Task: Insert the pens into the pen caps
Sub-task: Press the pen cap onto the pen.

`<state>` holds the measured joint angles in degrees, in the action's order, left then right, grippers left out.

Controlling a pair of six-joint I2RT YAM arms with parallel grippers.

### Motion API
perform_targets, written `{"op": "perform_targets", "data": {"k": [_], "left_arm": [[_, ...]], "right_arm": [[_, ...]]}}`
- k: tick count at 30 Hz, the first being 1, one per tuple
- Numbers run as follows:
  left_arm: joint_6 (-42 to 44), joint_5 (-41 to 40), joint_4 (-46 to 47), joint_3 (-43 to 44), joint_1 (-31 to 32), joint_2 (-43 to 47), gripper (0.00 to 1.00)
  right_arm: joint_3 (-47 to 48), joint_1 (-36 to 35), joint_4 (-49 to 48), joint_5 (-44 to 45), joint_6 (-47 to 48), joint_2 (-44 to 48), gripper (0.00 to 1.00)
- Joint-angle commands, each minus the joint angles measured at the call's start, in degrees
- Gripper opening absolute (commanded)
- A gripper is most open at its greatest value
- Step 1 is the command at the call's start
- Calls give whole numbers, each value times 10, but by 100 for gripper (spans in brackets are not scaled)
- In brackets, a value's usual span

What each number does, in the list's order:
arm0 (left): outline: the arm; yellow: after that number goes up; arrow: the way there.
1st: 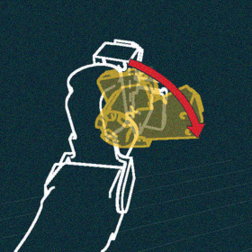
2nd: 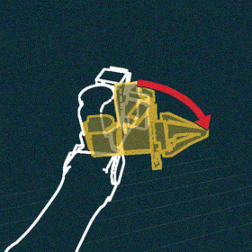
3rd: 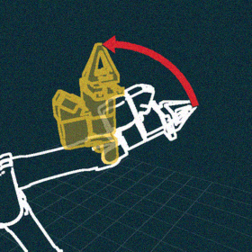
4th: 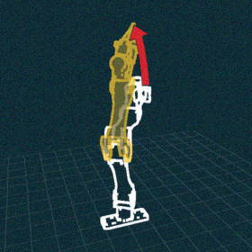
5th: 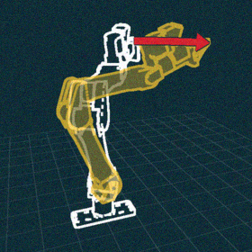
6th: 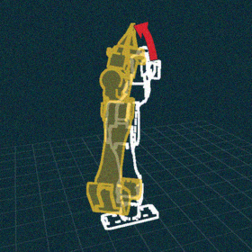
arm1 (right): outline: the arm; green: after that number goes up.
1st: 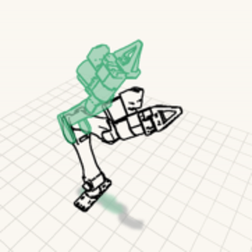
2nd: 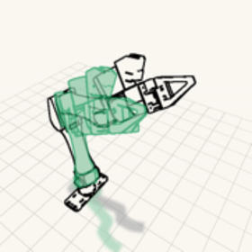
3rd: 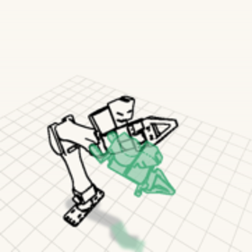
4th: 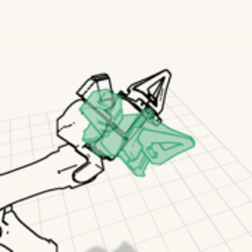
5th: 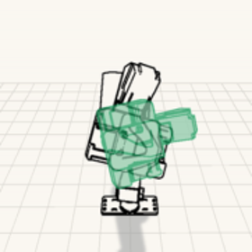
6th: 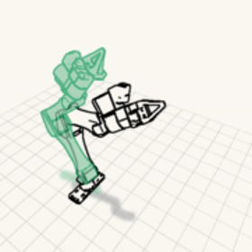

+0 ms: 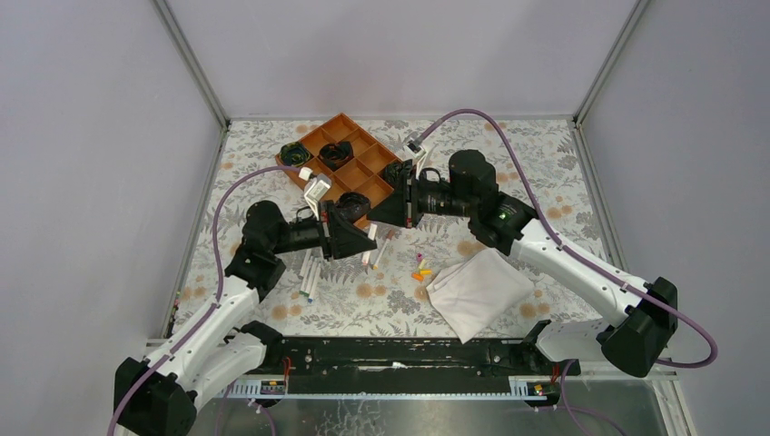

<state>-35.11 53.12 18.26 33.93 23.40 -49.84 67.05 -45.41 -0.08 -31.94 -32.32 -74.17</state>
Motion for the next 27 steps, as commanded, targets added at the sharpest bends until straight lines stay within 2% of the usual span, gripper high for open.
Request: {"op": "perform_targets", "data": {"k": [1,8,21,27], "left_arm": [[-33,-150,124,15,-49,-8,0],[-55,-133,154,9,-59,-18,0],[3,-173,86,20,-61,-20,0],[-12,-154,104,16,-65,-32,0]], "right_arm": [[-29,-80,175,-200,-8,-6,0],[-24,-101,178,-221,5,-8,0],[-35,-103,197,-161,-61,-30,0],[-34,-102,175,-193,-53,-25,0]]}}
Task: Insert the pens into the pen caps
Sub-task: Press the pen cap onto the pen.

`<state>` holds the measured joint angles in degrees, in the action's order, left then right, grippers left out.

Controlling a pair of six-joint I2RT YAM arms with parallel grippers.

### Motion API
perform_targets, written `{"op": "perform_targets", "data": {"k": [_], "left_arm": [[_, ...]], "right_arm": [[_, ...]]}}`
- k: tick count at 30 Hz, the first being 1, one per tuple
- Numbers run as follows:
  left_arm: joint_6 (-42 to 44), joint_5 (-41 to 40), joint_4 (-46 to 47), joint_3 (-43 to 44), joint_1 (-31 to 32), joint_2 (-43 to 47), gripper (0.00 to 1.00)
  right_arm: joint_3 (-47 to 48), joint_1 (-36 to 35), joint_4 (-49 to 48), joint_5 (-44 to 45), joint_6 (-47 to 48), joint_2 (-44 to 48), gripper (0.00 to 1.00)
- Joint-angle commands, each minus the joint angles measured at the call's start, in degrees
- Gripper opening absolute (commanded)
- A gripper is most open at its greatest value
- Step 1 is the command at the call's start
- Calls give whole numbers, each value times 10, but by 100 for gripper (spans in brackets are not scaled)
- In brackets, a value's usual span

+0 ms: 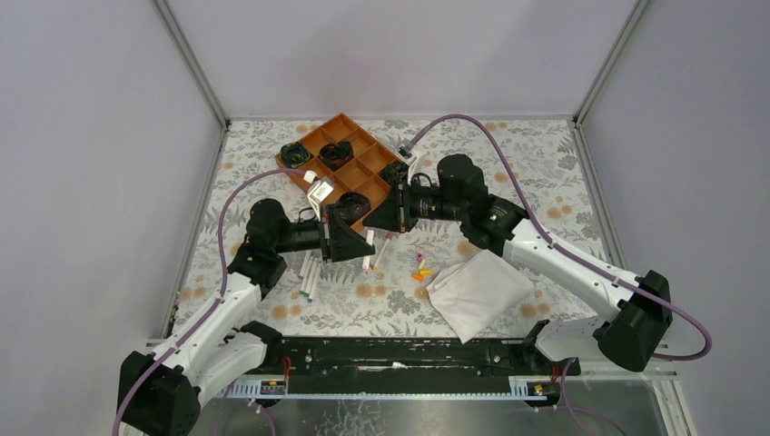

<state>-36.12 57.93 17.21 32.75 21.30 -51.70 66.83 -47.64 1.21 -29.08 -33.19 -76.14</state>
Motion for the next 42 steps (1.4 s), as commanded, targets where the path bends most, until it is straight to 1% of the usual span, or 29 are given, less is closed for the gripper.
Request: {"op": "perform_targets", "data": {"k": [1,7,14,23,29,32,35,39,42], "left_arm": [[-5,-198,117,28,-46,-15,0],[-24,-174,133,27,-61,-26,0],[-64,-154,180,19,-80,-44,0],[-44,-159,138,27,-90,-39,0],[-33,-155,116,45,-91,-50,0],[6,-167,70,61,-91,-42,0],[41,-184,41,74,-91,-33,0],[51,-196,40,71,-90,-24,0],[48,-200,46,71,-90,-17,0]], "right_arm": [[-31,-80,156,-235,-42,-3,0],[-26,-81,129,-320,-35,7,0],[-14,-85,131,-363,-14,12,0],[-9,-96,153,-400,7,15,0],[-16,-104,153,-386,14,16,0],[-18,-105,154,-361,8,13,0],[-25,-105,151,-325,-19,11,0],[-50,-106,143,-281,-58,13,0],[-69,-108,135,-269,-72,18,0]]}}
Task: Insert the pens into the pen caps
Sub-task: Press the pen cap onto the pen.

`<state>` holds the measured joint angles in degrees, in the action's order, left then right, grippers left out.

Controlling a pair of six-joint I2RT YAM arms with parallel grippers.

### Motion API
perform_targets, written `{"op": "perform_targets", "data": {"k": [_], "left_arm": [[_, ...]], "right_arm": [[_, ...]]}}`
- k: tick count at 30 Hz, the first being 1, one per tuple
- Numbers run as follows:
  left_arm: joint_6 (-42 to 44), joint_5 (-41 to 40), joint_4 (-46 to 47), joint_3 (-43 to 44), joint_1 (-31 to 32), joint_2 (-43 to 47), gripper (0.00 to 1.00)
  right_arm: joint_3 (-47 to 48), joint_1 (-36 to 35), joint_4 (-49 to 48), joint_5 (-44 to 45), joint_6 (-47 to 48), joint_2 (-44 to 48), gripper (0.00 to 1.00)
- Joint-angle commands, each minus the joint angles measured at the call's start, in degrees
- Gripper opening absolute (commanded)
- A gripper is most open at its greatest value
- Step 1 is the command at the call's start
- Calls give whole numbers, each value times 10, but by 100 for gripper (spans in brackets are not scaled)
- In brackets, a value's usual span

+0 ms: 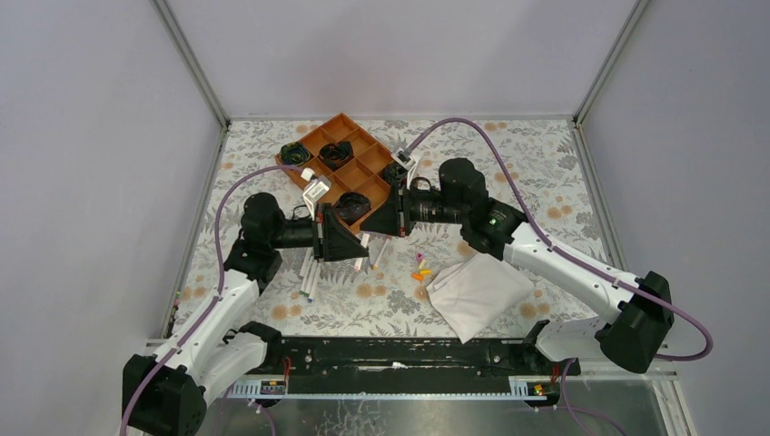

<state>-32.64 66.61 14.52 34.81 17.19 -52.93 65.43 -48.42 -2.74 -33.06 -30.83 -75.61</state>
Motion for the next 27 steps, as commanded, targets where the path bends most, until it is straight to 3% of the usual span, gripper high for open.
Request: {"op": "perform_targets", "data": {"k": [1,6,10,18,21,23,27], "left_arm": [[8,-282,78,52,-50,-4,0],[-53,-246,143,57,-50,-4,0],[-83,-241,170,50,-50,3,0],[-23,-243,120,46,-49,15,0],[19,-218,79,43,-49,24,0],[51,-196,35,44,-48,27,0],[105,-184,-60,29,-41,48,0]], "right_arm": [[-59,-104,176,-228,-87,15,0],[-79,-119,178,-236,-44,34,0],[-95,-128,146,-236,-70,41,0],[-98,-141,128,-192,-116,35,0],[-64,-141,168,-121,-92,49,0],[-33,-141,202,-52,-64,60,9],[5,-141,230,113,-17,101,50]]}}
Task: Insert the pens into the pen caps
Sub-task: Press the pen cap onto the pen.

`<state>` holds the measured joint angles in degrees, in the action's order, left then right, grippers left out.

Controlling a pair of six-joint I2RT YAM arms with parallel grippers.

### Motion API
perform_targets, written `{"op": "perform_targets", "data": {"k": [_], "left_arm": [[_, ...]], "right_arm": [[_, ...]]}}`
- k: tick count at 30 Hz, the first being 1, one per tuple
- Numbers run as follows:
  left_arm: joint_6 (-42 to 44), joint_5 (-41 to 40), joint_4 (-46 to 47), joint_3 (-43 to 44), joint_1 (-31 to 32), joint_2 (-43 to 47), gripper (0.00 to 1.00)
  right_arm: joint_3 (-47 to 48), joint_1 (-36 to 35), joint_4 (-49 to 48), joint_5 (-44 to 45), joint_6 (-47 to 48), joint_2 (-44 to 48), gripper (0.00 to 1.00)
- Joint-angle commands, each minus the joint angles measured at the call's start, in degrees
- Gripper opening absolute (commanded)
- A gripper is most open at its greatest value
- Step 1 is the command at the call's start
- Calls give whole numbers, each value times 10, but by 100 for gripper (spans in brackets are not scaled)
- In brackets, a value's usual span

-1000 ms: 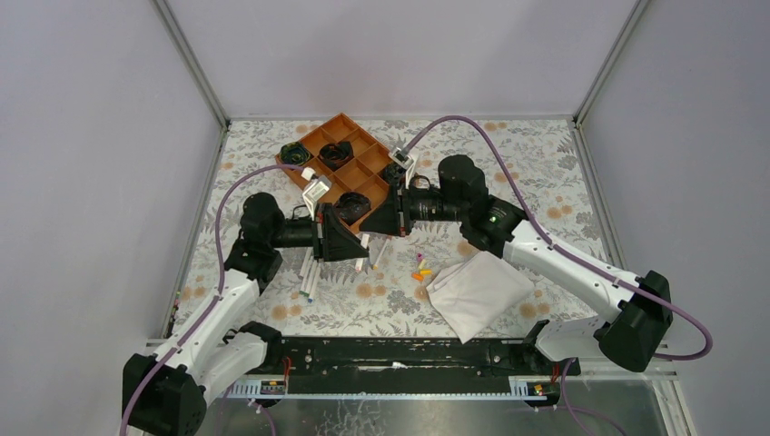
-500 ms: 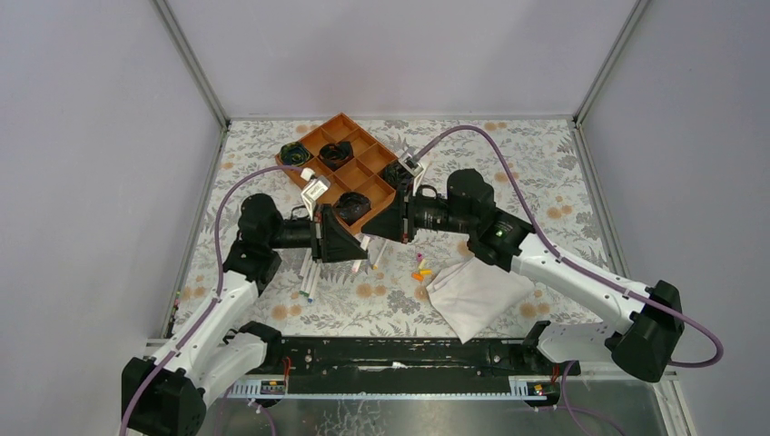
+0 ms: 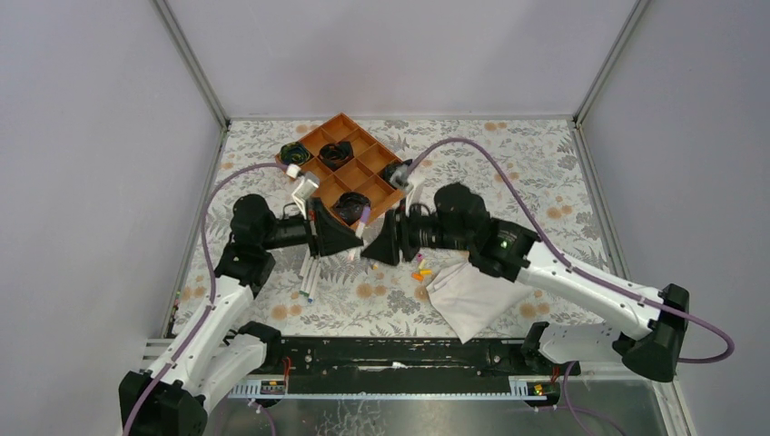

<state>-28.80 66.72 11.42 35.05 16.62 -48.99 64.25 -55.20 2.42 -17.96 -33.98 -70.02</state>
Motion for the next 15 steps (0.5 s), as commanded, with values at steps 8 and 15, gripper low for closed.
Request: {"op": "perform_targets", "data": {"k": [8,15], "left_arm": [[92,-253,-133,20,-28,14,0],[102,-418,-246,67,58,-87,0]], "right_arm": [[15,-74,181,139,50,124,79],[-56,-47,223,244,47,161,86]]}}
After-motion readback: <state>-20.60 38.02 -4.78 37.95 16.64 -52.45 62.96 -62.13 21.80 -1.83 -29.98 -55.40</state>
